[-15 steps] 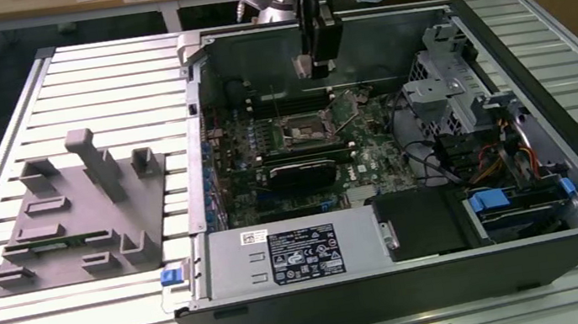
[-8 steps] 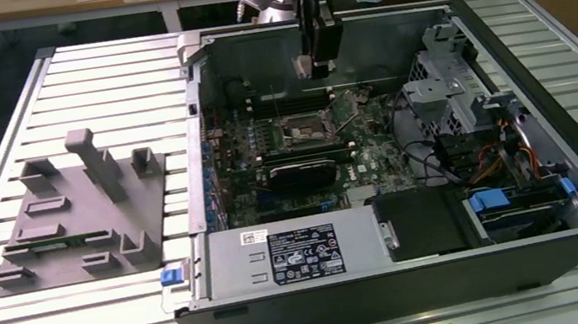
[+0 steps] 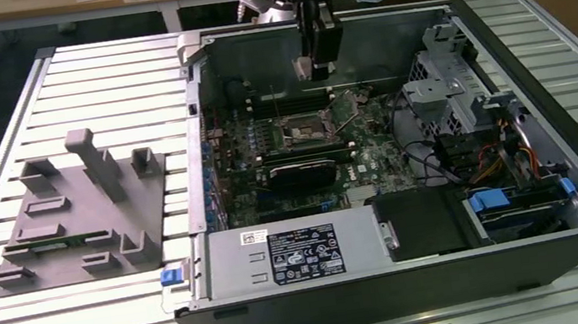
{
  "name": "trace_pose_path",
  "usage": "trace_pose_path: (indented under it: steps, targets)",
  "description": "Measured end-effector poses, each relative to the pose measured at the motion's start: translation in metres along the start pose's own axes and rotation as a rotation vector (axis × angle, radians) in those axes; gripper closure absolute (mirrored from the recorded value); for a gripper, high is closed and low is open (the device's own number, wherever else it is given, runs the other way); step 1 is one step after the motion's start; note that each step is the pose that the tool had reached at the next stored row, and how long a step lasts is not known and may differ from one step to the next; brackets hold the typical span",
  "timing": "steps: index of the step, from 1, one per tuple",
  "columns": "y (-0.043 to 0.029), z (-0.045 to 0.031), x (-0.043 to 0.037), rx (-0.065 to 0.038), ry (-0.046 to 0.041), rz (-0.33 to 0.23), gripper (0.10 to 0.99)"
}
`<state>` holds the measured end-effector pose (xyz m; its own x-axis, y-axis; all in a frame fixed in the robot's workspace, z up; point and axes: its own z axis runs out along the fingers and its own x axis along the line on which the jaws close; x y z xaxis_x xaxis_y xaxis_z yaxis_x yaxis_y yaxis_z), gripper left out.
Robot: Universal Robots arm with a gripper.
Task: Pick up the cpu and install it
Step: 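Place the cpu into insertion slot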
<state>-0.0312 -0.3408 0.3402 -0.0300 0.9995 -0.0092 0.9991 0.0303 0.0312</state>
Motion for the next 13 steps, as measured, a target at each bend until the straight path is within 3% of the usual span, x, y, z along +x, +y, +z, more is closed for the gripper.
trace_pose_path:
  steps: [9, 10, 13]
  targets:
    - [-0.0001, 0.0018, 0.0000, 0.000, -0.0001, 0.000, 0.545]
    - [-0.0002, 0.0058, 0.0000, 0.000, -0.0001, 0.000, 0.545]
    - [-0.0002, 0.0060, 0.0001, 0.000, 0.0000, 0.000, 0.545]
